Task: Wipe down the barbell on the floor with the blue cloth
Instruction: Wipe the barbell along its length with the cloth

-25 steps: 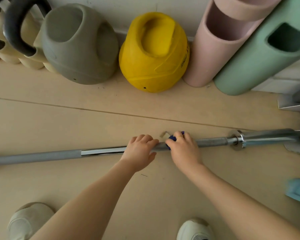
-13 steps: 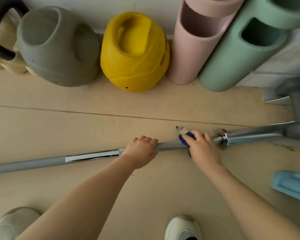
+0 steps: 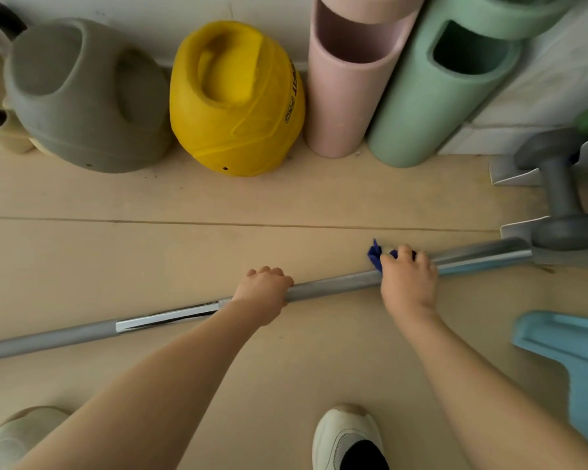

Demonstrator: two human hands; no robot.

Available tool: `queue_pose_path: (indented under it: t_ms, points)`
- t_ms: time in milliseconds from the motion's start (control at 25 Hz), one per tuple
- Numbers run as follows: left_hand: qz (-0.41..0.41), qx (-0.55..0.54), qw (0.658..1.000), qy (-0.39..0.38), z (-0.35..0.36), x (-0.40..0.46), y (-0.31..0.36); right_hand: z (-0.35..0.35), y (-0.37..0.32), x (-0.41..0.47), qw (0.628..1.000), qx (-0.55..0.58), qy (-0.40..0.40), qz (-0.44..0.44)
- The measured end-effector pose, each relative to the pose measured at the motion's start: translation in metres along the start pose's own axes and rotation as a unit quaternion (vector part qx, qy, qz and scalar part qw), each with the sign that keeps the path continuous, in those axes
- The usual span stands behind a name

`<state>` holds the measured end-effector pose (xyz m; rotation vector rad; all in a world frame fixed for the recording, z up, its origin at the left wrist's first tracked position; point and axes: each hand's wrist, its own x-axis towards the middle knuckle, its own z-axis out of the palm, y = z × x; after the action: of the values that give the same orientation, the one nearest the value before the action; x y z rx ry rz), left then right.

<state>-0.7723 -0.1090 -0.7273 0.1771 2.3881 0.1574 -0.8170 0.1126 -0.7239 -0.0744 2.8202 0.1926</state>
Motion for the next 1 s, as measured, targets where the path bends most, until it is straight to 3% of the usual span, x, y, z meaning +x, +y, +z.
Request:
queue_pose_path:
  t_ms: [120, 200, 240, 400, 520, 640, 840, 920, 1000]
  points:
    - [0.002, 0.025, 0.999, 0.023, 0.006, -0.006, 0.009, -0.006, -0.039, -0.022, 0.993, 0.031, -0.051, -0.104]
    - [-0.006, 0.010, 0.999, 0.044, 0.013, -0.011, 0.011, 0.000, -0.035, -0.026, 0.978, 0.017, -0.034, -0.203]
    - [-0.011, 0.001, 0.998, 0.054, 0.015, -0.014, 0.011, -0.003, -0.026, -0.022, 0.977, 0.004, -0.016, -0.213]
    - [-0.025, -0.027, 0.997, 0.071, 0.019, -0.016, 0.013, -0.002, -0.011, -0.007, 0.998, 0.009, -0.042, -0.036]
    - [-0.021, -0.021, 0.997, 0.066, 0.015, -0.014, 0.012, -0.006, -0.044, -0.016, 0.984, 0.095, -0.052, -0.142]
    - [-0.020, -0.021, 0.998, 0.064, 0.016, -0.015, 0.011, -0.004, -0.048, -0.016, 0.964, 0.082, -0.058, -0.245]
    - [-0.034, -0.047, 0.997, 0.058, 0.009, -0.009, 0.007, -0.005, -0.043, 0.005, 0.993, 0.066, -0.051, -0.081]
    - [-0.032, -0.043, 0.997, 0.061, 0.006, -0.006, 0.005, -0.012, -0.071, -0.008, 0.979, 0.080, -0.067, -0.176]
    - [-0.029, -0.045, 0.996, 0.069, 0.008, -0.005, 0.000, -0.010, -0.081, -0.015, 0.954, 0.010, -0.035, -0.297]
